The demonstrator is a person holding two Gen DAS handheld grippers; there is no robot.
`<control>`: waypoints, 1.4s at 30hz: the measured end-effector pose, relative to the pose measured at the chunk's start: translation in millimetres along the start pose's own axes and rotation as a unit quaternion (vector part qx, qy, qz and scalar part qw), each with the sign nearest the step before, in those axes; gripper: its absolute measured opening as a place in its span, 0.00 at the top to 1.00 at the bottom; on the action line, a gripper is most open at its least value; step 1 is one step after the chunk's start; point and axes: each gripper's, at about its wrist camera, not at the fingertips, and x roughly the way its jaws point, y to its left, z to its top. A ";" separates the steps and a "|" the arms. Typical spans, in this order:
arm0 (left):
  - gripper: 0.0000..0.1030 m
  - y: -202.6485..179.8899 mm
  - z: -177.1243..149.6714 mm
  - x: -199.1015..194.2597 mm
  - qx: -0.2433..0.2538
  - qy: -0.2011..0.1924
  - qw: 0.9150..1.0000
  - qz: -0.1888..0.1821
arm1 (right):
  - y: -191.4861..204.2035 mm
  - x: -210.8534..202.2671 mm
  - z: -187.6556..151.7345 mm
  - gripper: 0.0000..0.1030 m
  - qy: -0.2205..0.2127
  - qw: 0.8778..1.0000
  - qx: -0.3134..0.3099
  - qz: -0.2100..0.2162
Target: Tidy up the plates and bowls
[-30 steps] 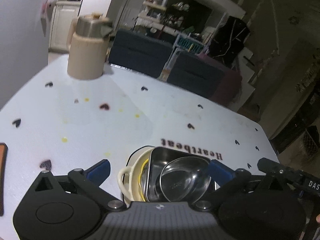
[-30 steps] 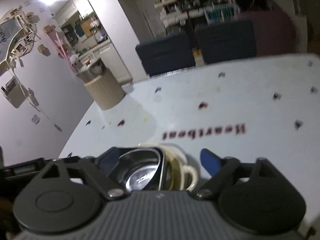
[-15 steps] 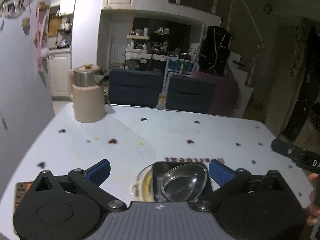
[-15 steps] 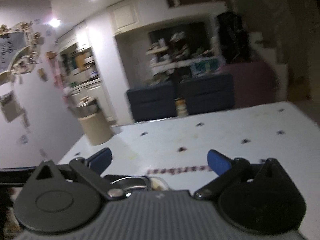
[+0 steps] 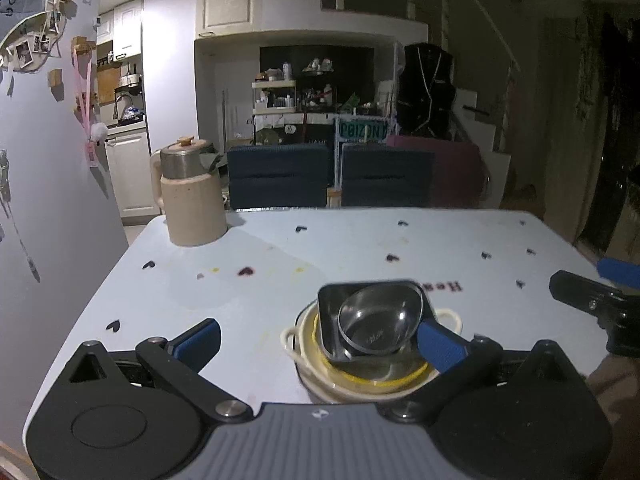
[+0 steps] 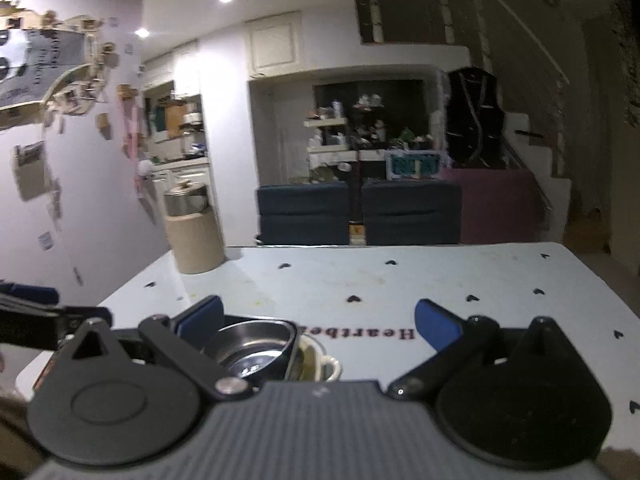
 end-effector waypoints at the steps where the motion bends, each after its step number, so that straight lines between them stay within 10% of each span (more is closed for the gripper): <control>1: 0.00 -0.2 -2.9 -0.2 0.001 0.003 1.000 0.003 | 1.8 -1.4 -2.4 0.00 0.000 1.000 -0.005 -0.002; 42: 0.00 -2.4 -38.4 -0.6 0.012 0.007 1.000 0.021 | -0.9 -8.4 -38.4 0.00 0.061 0.996 -0.009 -0.065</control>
